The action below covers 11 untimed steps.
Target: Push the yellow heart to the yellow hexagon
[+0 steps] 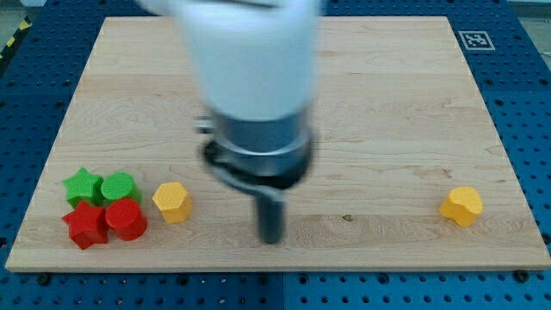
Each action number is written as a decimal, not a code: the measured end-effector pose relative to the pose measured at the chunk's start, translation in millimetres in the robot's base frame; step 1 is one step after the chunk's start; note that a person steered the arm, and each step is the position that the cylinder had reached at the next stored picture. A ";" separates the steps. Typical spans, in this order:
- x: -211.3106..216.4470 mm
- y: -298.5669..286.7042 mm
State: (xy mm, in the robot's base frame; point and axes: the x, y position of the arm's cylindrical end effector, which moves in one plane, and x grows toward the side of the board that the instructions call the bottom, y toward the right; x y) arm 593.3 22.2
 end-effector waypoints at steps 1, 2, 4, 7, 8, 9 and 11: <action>11.1 105.4; 16.5 202.2; 12.7 274.6; -18.9 229.7; -38.9 202.4; -38.7 152.1; -41.1 77.0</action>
State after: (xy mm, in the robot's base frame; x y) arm 552.2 99.2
